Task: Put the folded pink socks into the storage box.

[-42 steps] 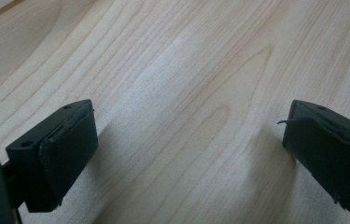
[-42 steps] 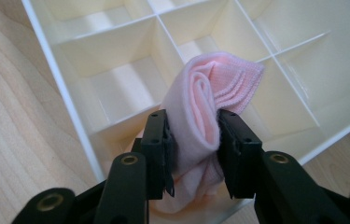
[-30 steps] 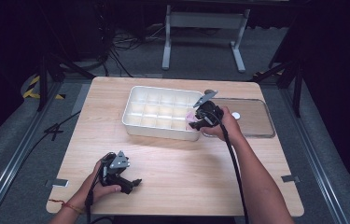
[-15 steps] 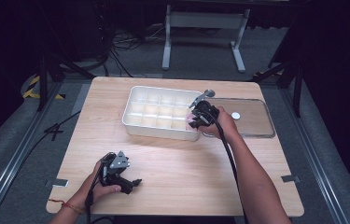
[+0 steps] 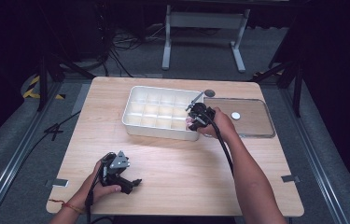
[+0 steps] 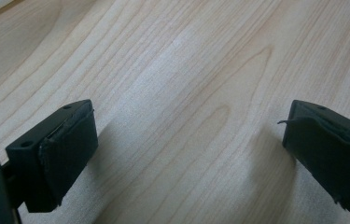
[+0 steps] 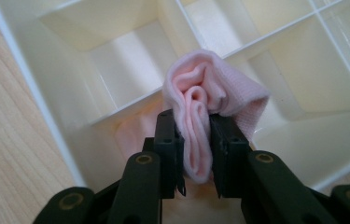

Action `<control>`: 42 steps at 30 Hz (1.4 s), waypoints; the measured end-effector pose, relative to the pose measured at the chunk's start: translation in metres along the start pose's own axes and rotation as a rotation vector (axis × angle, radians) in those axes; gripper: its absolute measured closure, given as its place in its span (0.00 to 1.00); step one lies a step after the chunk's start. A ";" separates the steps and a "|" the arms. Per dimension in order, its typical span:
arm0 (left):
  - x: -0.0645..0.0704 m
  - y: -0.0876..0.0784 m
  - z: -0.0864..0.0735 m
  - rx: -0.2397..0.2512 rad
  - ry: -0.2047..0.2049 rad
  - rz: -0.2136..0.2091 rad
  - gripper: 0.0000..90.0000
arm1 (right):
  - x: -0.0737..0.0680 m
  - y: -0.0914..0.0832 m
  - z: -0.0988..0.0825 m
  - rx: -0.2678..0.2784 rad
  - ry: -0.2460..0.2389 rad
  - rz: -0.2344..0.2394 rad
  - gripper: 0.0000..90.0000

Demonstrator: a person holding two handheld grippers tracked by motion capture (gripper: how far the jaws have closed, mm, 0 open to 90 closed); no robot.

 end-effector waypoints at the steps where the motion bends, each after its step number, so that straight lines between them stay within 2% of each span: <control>1: 0.000 0.000 0.000 0.000 0.000 0.001 0.04 | 0.000 0.002 0.000 -0.017 -0.006 -0.007 0.83; 5: 0.000 0.000 0.000 -0.004 0.003 0.002 0.03 | -0.001 0.006 0.001 -0.042 0.002 0.006 0.82; 8: 0.000 0.000 0.000 -0.004 0.003 0.002 0.03 | -0.001 0.007 0.001 -0.061 -0.012 -0.004 0.82; 9: 0.000 0.000 0.000 -0.005 0.002 0.001 0.03 | 0.000 0.008 0.001 -0.068 0.004 0.014 0.82; 19: 0.000 0.000 0.000 -0.004 0.003 0.001 0.03 | 0.000 0.007 0.002 -0.063 0.008 0.040 0.79; 24: 0.000 0.000 0.000 -0.004 0.003 0.002 0.03 | 0.000 -0.006 0.002 -0.020 0.017 0.058 0.70; 25: 0.000 0.000 0.000 -0.002 -0.001 0.000 0.03 | 0.003 -0.015 0.002 0.004 0.032 0.058 0.70; 27: 0.000 0.000 0.000 -0.009 0.000 -0.002 0.03 | 0.003 -0.020 0.002 0.023 0.036 0.064 0.68; 28: 0.000 0.000 0.000 -0.008 0.000 -0.002 0.03 | 0.008 -0.031 0.003 0.055 0.048 0.050 0.68; 30: 0.000 -0.001 0.000 -0.010 0.001 -0.002 0.03 | 0.010 -0.039 0.004 0.092 0.041 0.038 0.66; 31: 0.000 0.000 0.000 -0.009 0.000 -0.002 0.03 | 0.012 -0.042 0.006 0.113 0.046 0.017 0.64; 33: 0.000 0.000 0.000 -0.009 0.001 -0.001 0.03 | 0.012 -0.045 0.008 0.127 0.064 0.013 0.63; 35: 0.000 0.000 0.000 -0.009 0.001 -0.001 0.03 | 0.014 -0.048 0.016 0.189 0.088 -0.008 0.61; 36: 0.000 0.000 0.000 -0.009 0.001 -0.001 0.03 | 0.012 -0.048 0.021 0.227 0.107 0.005 0.65; 37: 0.000 0.000 0.000 -0.010 0.001 -0.001 0.03 | 0.011 -0.047 0.024 0.239 0.110 0.007 0.69; 40: 0.000 0.000 0.000 -0.001 0.000 0.003 0.03 | 0.008 -0.040 0.029 0.238 0.103 0.010 0.73; 41: 0.000 0.000 0.000 -0.001 0.000 0.003 0.03 | 0.008 -0.040 0.029 0.238 0.103 0.010 0.73; 42: 0.000 0.000 0.000 -0.002 0.000 0.002 0.03 | 0.007 -0.032 0.031 0.228 0.111 0.002 0.73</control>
Point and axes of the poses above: each handheld gripper's, and its own axes: y roughly forward along the jaws, z roughly out of its top, x roughly to its right, the point moved 7 cm from there along y, roughly forward along the jaws, and after that the axes turned 5 degrees about -z, right-handed, at the moved point
